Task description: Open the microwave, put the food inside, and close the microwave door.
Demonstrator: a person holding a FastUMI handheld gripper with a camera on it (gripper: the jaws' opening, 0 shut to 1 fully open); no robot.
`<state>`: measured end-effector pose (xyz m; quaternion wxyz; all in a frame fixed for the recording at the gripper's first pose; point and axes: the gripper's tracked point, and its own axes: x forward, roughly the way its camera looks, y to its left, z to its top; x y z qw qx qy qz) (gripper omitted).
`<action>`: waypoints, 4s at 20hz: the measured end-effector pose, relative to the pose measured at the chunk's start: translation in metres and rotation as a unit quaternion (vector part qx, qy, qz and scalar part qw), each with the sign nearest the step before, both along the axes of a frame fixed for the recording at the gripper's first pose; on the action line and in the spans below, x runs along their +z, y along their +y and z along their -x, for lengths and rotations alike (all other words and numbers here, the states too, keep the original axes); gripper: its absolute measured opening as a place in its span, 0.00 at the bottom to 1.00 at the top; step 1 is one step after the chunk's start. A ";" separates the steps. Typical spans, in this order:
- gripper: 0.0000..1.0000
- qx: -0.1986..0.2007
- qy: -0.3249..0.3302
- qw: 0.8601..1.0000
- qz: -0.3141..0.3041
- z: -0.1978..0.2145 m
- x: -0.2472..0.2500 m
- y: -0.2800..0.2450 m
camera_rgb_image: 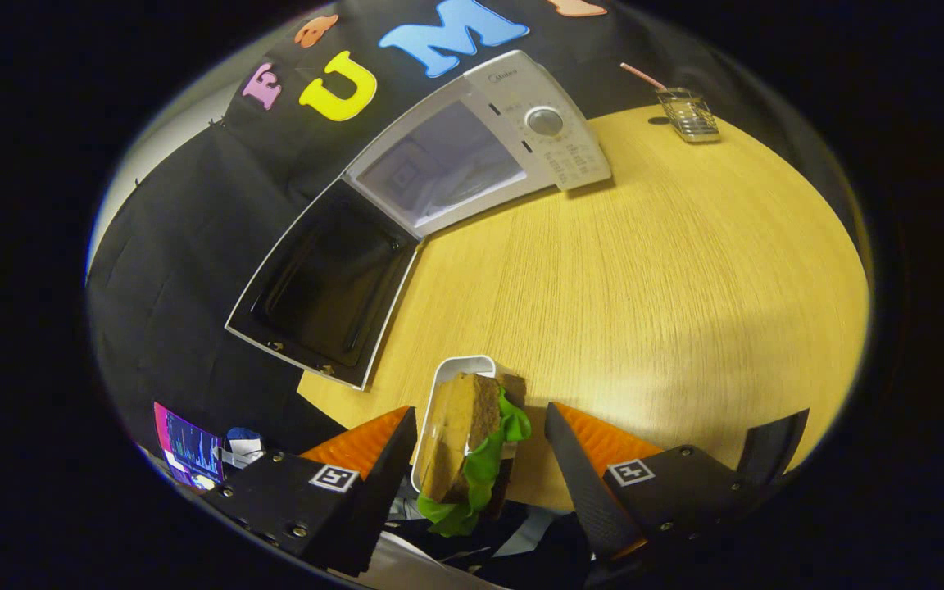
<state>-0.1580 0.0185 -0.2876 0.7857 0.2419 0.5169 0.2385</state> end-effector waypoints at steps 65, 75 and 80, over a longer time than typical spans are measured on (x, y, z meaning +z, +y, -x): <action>0.97 -0.320 -0.196 0.926 0.031 -0.308 0.066 0.111; 0.97 -0.196 -0.307 0.931 -0.003 -0.185 0.188 0.138; 0.97 -0.091 -0.373 0.923 0.009 -0.128 0.223 0.188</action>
